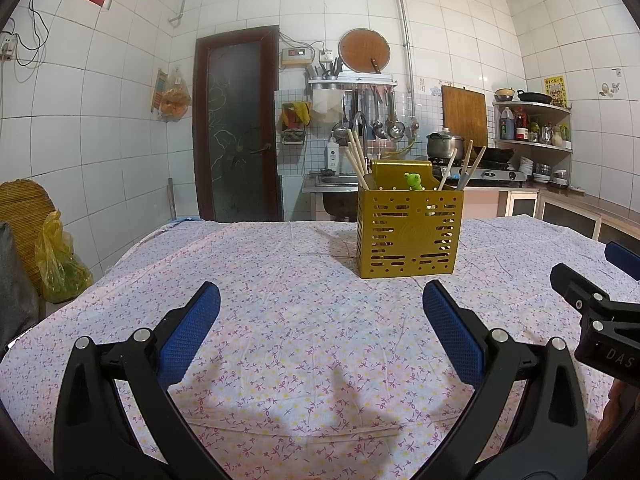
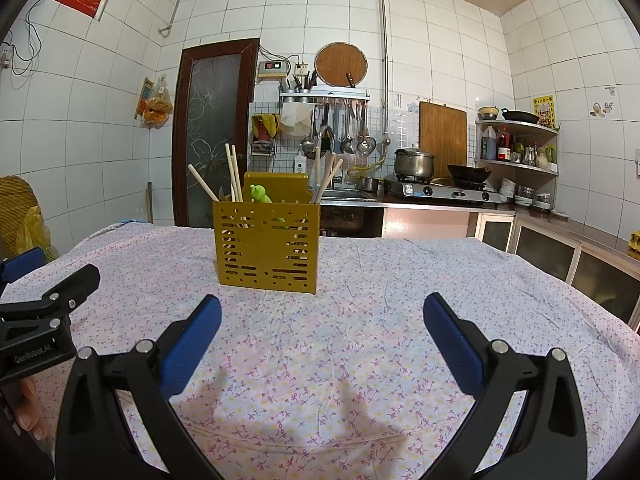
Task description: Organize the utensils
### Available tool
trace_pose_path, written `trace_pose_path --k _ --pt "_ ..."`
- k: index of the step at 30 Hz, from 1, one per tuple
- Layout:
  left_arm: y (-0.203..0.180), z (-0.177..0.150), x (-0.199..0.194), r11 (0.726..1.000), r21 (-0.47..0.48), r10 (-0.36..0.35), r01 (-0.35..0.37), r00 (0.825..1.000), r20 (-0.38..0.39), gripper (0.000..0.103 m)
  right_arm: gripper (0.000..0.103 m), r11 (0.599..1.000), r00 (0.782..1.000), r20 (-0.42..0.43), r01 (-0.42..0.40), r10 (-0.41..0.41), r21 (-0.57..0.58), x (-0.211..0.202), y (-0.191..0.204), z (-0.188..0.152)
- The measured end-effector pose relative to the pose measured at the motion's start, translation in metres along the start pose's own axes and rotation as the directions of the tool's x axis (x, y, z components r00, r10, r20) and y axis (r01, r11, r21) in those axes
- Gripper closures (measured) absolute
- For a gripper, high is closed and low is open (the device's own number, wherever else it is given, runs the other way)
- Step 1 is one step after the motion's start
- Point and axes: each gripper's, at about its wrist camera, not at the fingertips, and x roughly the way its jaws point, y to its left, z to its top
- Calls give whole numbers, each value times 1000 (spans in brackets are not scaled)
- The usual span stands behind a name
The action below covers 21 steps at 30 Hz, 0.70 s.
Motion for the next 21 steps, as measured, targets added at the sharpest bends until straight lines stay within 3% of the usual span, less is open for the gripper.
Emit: trace_pose_path --k 21 --pt "1 2 -1 1000 -1 1 -1 1000 -7 5 4 1000 1000 -2 0 0 0 1 0 0"
